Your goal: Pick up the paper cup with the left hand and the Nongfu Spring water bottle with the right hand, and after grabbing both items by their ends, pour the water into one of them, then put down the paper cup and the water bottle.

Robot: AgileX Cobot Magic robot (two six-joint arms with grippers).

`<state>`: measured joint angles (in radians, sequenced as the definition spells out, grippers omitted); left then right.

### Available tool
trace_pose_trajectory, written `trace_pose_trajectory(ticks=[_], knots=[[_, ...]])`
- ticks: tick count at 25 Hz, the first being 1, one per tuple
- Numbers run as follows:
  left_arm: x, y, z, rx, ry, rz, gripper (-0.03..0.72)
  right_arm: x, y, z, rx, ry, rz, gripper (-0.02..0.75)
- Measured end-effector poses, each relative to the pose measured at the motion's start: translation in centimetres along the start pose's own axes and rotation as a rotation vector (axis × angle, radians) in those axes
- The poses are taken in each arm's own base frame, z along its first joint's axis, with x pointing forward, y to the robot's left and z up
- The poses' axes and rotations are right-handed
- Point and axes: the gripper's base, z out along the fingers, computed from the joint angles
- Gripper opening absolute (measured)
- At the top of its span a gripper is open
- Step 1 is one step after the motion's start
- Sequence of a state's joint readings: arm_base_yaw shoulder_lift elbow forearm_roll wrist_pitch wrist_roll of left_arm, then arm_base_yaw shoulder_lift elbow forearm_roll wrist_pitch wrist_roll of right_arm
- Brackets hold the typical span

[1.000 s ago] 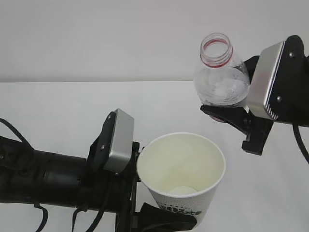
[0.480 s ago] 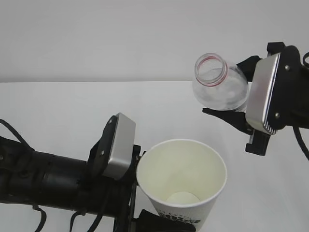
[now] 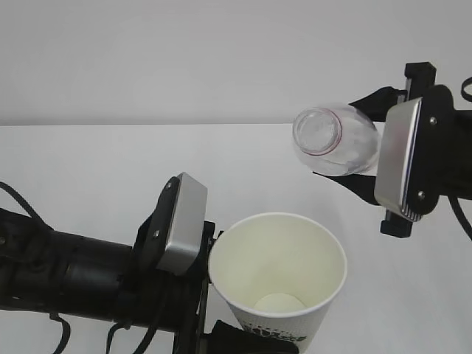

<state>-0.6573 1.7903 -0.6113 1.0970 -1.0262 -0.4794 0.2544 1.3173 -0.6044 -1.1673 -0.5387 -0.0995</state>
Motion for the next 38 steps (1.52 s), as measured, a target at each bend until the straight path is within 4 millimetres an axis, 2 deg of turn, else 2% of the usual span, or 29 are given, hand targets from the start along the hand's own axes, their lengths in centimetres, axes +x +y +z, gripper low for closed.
trace_pose_trajectory(ticks=[20, 38], knots=[[-0.4, 0.6, 0.1, -0.043, -0.023, -0.02, 0.538, 0.2, -0.6, 0.0, 0.068, 0.023, -0.164, 0.475], [-0.8, 1.2, 0.2, -0.075, -0.024, 0.012, 0.537, 0.1, -1.1, -0.1, 0.12, 0.031, -0.243, 0.475]])
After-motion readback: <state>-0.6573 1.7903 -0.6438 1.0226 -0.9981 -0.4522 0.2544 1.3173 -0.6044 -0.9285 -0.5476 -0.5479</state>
